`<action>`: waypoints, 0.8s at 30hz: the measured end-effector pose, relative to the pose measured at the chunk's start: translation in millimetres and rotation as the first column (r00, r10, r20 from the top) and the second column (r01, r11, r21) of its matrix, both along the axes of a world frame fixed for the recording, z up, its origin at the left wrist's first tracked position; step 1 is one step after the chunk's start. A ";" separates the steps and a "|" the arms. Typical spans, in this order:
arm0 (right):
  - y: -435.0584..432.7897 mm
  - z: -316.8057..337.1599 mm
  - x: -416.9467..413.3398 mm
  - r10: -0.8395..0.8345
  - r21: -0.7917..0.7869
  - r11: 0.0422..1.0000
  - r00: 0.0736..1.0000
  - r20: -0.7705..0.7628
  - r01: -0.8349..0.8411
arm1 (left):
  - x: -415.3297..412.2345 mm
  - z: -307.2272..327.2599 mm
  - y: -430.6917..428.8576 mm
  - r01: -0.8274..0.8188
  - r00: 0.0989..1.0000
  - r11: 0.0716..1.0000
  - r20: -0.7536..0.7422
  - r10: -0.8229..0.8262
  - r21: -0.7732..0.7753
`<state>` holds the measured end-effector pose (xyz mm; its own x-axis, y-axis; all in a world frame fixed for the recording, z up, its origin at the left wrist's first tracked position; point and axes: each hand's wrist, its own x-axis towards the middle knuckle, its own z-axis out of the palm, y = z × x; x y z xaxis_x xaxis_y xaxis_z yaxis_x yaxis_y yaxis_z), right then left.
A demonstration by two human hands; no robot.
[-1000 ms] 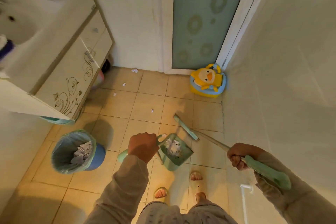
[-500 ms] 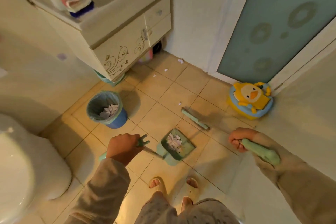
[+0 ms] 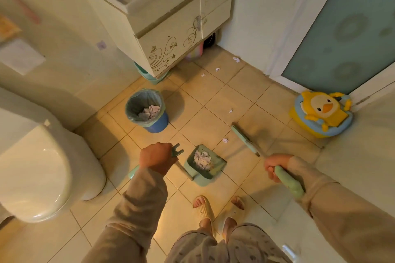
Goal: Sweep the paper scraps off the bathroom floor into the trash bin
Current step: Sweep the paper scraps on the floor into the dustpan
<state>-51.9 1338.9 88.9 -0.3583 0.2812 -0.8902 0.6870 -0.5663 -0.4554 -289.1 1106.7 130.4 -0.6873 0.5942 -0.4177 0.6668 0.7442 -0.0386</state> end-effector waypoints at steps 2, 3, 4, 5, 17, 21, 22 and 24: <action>-7.5 -1.1 -1.9 0.091 -0.033 0.996 0.991 0.102 -0.088 | -6.9 0.4 4.9 0.002 1.000 1.000 0.001 -0.002 -0.006; -8.4 -3.4 -3.2 0.144 -0.056 0.989 0.977 0.158 -0.137 | -9.5 0.6 7.5 0.005 1.000 1.000 0.002 -0.005 -0.010; -6.1 -8.0 -4.1 0.179 -0.070 0.983 0.963 0.202 -0.169 | -11.5 1.0 9.9 0.009 1.000 1.000 0.001 -0.009 -0.010; -4.3 -8.7 -5.0 0.212 -0.105 0.976 0.952 0.220 -0.193 | -12.8 1.1 11.6 0.014 1.000 1.000 -0.006 -0.014 -0.008; 5.8 1.4 -9.1 0.361 -0.285 0.913 0.906 0.222 -0.293 | -14.8 -1.4 4.6 0.070 0.997 0.997 -0.022 -0.070 0.030; 3.8 2.8 -11.6 0.277 -0.228 0.948 0.931 0.238 -0.223 | -23.5 -2.2 6.2 0.083 0.996 0.995 -0.026 -0.082 0.046; 4.7 3.2 -14.0 0.260 -0.226 0.952 0.936 0.236 -0.207 | -26.7 -1.8 7.8 0.090 0.995 0.995 -0.035 -0.089 0.045; 8.2 4.8 -19.1 0.232 -0.220 0.959 0.943 0.240 -0.180 | -32.7 -0.6 11.1 0.095 0.994 0.994 -0.048 -0.093 0.048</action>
<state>-70.9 1347.1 93.6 -0.1376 0.0404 -0.9897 0.8776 -0.4582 -0.1408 -321.8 1117.8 129.8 -0.6451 0.6767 -0.3550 0.7325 0.6798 -0.0352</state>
